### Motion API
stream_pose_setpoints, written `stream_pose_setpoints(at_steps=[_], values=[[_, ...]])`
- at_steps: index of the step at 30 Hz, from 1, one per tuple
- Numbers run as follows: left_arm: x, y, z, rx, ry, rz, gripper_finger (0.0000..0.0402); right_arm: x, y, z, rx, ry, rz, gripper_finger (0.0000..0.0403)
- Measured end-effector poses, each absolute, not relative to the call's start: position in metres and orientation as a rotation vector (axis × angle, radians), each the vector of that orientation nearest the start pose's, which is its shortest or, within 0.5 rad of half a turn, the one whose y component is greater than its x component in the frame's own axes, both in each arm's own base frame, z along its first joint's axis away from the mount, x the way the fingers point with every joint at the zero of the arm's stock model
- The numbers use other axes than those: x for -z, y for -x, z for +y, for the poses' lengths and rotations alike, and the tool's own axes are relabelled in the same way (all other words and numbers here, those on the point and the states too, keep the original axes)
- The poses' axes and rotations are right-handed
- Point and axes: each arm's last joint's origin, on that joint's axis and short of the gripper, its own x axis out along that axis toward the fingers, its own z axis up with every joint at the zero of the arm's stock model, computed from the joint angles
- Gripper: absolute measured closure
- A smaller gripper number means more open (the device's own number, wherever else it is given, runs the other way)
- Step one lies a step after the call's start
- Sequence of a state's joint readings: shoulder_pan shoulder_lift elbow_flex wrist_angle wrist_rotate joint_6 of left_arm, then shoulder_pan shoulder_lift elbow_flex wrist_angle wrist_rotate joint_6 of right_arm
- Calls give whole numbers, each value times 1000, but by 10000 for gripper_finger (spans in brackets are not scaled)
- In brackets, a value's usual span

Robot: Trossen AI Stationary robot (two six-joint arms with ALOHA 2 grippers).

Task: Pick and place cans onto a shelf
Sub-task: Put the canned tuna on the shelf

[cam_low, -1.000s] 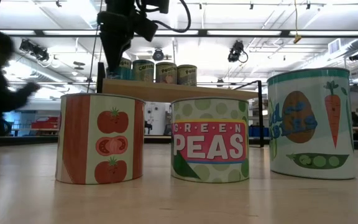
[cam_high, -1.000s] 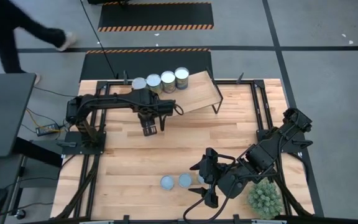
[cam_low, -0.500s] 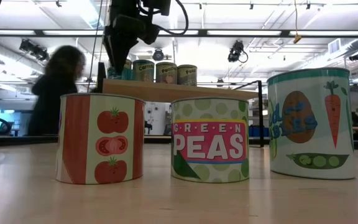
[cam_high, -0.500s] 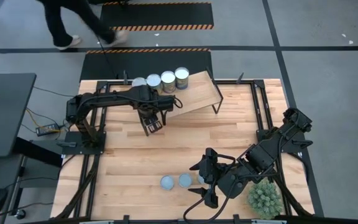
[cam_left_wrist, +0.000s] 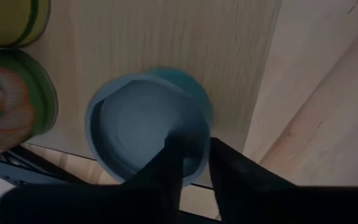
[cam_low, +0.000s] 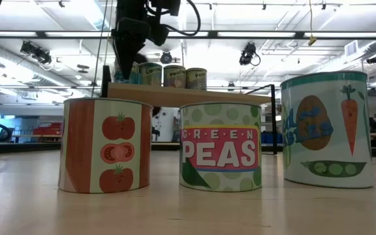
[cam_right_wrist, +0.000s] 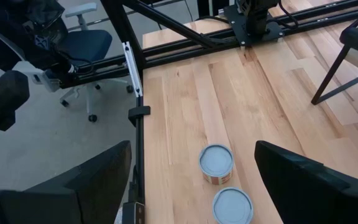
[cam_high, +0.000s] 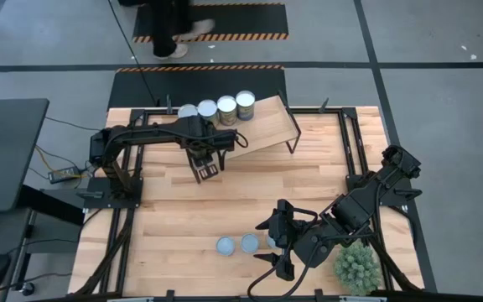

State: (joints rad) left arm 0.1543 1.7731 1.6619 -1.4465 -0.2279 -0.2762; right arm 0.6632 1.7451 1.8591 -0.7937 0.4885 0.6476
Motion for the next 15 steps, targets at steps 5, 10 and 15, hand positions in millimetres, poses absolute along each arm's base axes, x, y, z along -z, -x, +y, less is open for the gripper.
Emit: stream_pose_setpoints(at_steps=[5,10,15], values=[[-299,-320,56,-529,171,1502,368,-392,-304,220,21,-255,593,55],[-299,-320,56,-567,219,1489,384,-392,-304,220,21,-253,593,55],[-299,-320,57,-606,259,1477,386,-393,-304,220,15,-247,587,55]])
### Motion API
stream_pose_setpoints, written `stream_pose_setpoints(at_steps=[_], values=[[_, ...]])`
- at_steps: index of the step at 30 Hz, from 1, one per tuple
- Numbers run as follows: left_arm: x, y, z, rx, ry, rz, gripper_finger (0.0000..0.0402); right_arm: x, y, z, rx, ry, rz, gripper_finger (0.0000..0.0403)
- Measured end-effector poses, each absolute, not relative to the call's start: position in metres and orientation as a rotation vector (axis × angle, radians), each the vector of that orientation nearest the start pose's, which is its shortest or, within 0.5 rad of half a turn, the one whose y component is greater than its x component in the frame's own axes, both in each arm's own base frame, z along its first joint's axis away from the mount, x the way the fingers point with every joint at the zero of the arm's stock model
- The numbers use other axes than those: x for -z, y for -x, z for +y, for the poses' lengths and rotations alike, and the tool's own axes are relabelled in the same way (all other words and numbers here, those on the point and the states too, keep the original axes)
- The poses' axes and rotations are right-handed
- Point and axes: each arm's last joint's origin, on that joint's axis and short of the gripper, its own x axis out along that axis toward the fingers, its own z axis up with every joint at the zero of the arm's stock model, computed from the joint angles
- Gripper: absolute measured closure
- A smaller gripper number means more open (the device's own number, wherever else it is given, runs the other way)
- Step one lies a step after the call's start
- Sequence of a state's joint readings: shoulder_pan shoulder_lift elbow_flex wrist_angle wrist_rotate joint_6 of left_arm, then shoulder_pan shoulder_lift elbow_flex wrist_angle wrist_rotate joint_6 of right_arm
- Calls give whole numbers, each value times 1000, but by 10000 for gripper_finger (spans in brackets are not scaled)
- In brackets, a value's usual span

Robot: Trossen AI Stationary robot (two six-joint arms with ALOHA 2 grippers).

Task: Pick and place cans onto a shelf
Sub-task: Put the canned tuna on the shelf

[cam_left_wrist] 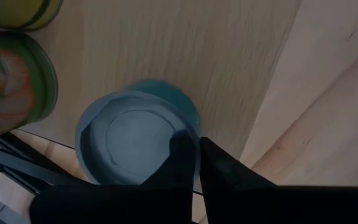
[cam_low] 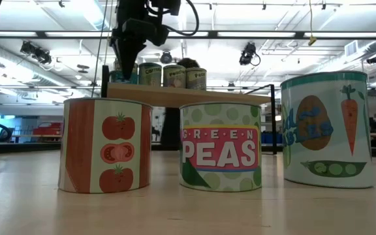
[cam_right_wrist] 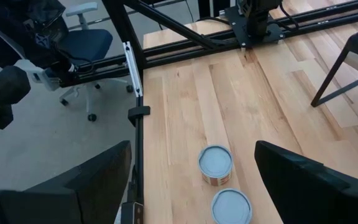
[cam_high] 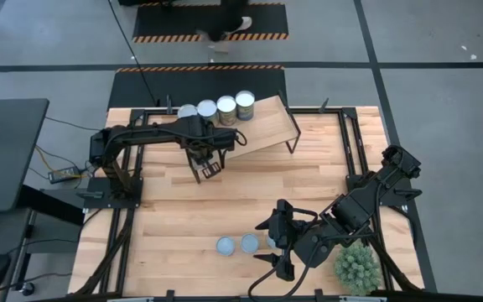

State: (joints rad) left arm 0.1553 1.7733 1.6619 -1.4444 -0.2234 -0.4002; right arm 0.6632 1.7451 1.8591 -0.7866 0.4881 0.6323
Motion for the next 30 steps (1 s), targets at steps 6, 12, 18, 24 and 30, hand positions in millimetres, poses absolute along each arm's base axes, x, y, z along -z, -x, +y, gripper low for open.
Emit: stream_pose_setpoints(at_steps=[6,12,18,24,30], values=[[-301,-319,62,-629,315,1472,387,-393,-304,221,13,-251,582,55],[-305,-318,72,-693,430,1435,387,-393,-305,221,13,-251,582,55],[-305,-319,77,-743,528,1395,388,-393,-305,221,13,-251,582,55],[-306,-322,80,-777,630,1330,388,-393,-305,221,12,-249,582,55],[-306,-323,80,-813,689,1298,383,-393,-304,221,10,-248,582,55]])
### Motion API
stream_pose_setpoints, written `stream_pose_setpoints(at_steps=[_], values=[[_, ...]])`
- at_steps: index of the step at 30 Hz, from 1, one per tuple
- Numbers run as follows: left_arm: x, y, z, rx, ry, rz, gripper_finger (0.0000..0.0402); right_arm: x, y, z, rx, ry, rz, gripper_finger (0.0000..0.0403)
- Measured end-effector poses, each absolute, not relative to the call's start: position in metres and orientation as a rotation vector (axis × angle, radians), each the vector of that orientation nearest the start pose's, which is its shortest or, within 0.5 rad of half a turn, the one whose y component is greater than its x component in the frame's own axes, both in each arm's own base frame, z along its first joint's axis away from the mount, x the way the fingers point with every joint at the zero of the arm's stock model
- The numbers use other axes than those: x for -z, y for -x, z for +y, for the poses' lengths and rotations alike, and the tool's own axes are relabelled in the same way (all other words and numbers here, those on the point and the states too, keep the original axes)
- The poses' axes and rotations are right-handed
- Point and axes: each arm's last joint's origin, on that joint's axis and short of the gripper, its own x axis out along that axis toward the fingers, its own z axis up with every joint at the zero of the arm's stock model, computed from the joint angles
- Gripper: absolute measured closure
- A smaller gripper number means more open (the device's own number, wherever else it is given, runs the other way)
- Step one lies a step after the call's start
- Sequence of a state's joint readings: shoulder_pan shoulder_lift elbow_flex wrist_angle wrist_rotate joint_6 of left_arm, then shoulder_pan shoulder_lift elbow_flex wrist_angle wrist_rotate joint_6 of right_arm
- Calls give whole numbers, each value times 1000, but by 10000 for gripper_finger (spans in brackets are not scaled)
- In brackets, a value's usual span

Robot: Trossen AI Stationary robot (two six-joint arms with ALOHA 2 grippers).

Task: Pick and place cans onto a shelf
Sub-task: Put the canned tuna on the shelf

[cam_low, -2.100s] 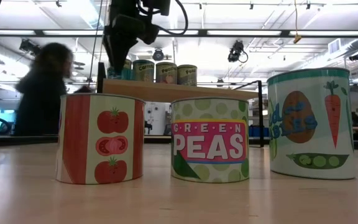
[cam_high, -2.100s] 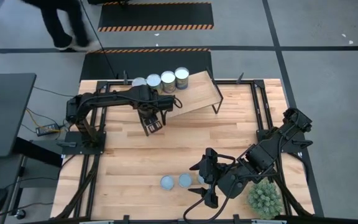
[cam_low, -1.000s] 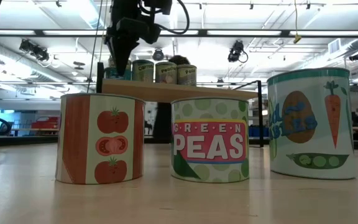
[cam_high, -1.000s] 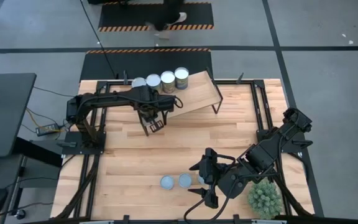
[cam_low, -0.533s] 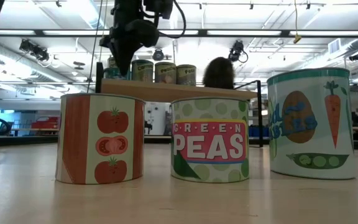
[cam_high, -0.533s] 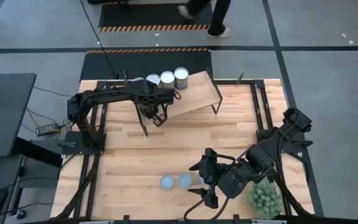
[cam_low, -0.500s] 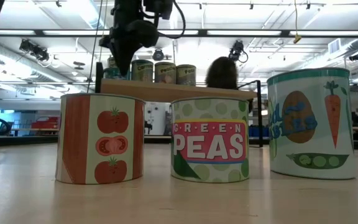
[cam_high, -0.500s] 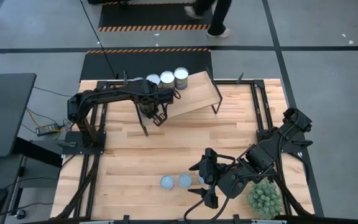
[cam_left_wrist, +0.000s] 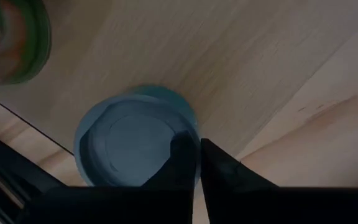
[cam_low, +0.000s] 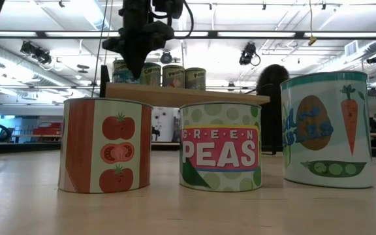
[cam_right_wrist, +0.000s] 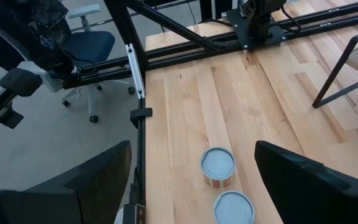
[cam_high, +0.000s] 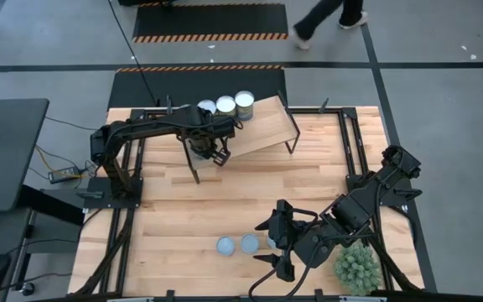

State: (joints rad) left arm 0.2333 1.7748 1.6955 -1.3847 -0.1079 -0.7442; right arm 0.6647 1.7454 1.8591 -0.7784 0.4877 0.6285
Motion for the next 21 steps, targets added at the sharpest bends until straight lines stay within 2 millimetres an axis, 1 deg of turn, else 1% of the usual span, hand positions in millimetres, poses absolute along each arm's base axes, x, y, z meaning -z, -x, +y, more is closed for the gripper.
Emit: stream_pose_setpoints(at_steps=[12,17,21], values=[[-307,-323,81,-846,689,1274,323,-393,-304,221,9,-246,582,55],[-307,-324,80,-784,626,1300,298,-393,-304,221,9,-245,582,55],[-307,-323,79,-704,563,1345,291,-393,-304,221,9,-244,582,55]])
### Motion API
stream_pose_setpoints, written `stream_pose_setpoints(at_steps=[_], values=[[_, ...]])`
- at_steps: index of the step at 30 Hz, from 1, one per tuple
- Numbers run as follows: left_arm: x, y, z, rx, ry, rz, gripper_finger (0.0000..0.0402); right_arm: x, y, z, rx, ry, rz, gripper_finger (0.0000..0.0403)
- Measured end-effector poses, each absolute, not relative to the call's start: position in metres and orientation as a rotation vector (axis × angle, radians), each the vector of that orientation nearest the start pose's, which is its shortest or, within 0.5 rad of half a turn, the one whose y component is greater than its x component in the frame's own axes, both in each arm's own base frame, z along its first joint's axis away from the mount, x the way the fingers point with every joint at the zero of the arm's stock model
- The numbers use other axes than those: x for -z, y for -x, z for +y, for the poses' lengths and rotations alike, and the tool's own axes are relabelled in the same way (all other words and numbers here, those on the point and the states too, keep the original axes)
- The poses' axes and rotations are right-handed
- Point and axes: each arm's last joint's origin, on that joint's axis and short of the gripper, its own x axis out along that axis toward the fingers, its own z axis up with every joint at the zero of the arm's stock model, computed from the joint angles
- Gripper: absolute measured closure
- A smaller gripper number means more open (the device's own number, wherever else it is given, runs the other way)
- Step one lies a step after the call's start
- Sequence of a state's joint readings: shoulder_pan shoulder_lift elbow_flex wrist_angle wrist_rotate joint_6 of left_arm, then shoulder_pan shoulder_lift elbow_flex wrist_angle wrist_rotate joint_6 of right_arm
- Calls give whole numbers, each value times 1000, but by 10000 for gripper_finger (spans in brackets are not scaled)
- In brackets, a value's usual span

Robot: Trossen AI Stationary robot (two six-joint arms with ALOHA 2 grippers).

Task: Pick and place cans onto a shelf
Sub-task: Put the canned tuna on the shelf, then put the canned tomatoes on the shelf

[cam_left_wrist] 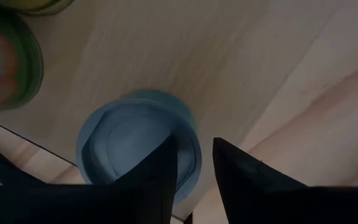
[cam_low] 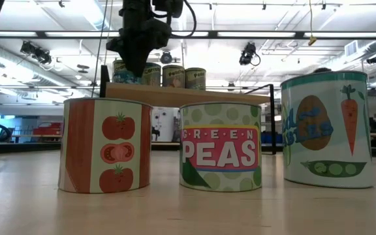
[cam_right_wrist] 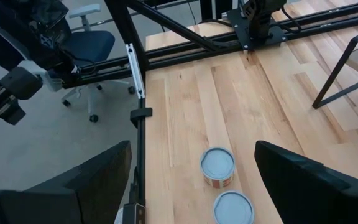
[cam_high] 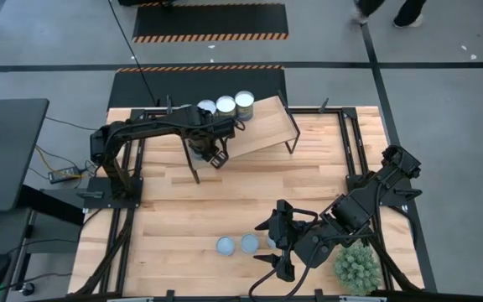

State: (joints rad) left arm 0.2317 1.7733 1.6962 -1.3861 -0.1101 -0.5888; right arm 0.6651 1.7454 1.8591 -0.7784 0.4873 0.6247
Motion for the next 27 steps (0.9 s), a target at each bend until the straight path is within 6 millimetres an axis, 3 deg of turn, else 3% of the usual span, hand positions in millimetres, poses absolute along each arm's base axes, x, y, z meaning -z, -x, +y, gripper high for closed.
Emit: stream_pose_setpoints(at_steps=[9,16,21,24,27], values=[[-311,-320,73,-652,470,1381,289,-393,-304,221,9,-244,582,55],[-333,-320,69,-636,395,1334,259,-393,-304,221,9,-244,582,55],[-345,-314,66,-490,300,1407,242,-393,-304,221,8,-243,583,55],[-352,-311,57,-431,242,1438,247,-391,-302,222,1,-233,608,55],[-367,-308,36,-387,171,1356,258,-389,-299,221,10,-227,643,55]])
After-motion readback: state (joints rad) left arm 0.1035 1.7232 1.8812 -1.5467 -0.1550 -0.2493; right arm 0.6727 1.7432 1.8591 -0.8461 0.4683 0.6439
